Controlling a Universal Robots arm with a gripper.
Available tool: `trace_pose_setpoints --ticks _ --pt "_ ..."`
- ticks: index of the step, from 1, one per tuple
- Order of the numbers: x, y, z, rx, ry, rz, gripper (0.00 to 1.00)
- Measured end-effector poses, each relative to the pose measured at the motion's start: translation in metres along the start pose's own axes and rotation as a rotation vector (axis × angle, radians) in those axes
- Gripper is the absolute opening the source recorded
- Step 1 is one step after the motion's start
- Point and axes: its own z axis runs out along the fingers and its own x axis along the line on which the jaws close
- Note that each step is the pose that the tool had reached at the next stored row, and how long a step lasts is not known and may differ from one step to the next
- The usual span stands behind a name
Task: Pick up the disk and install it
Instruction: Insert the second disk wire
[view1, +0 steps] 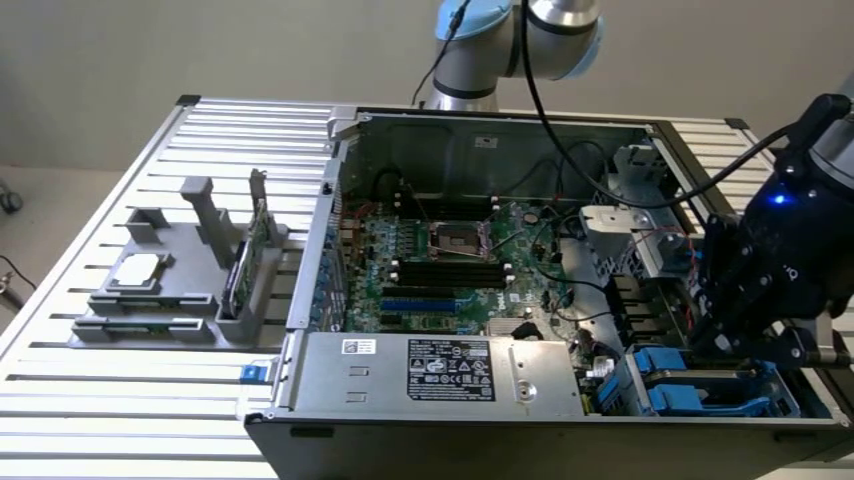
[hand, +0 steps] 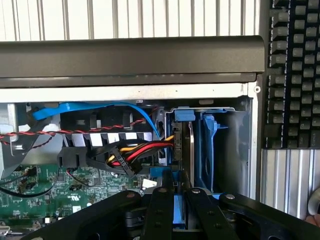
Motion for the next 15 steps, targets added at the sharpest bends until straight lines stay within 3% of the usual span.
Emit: trace_pose_setpoints --ticks 15 --pt "-0.0025 0.0007 0.0 -0.0002 0.0052 -0.037 0.16"
